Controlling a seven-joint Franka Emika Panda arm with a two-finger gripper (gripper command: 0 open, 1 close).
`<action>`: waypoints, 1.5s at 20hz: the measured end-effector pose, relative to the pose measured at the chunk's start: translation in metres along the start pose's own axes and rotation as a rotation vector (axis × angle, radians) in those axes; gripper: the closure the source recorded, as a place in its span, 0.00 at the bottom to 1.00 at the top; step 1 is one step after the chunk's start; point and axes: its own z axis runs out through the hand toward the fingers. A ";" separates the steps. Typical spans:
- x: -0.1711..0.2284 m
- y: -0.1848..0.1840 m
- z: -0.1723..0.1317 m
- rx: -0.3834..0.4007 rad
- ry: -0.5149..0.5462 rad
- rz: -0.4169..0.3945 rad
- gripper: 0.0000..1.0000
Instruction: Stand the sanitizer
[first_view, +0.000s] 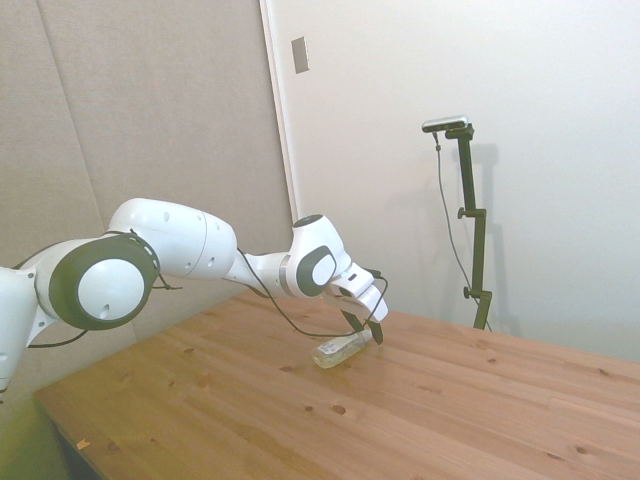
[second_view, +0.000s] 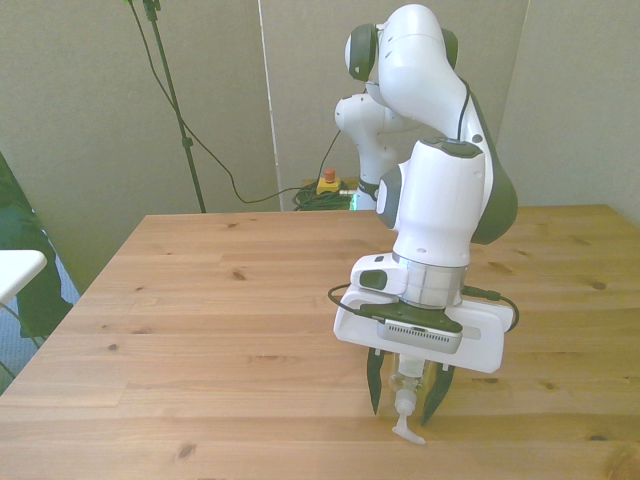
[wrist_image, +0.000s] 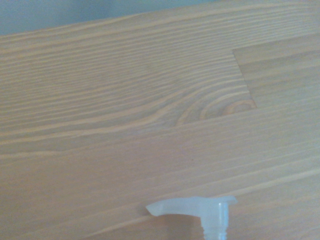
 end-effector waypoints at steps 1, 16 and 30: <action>0.000 0.000 0.000 0.000 -0.001 0.001 1.00; 0.009 -0.001 -0.006 0.005 -0.016 0.036 1.00; -0.014 -0.005 -0.090 0.203 0.270 0.075 1.00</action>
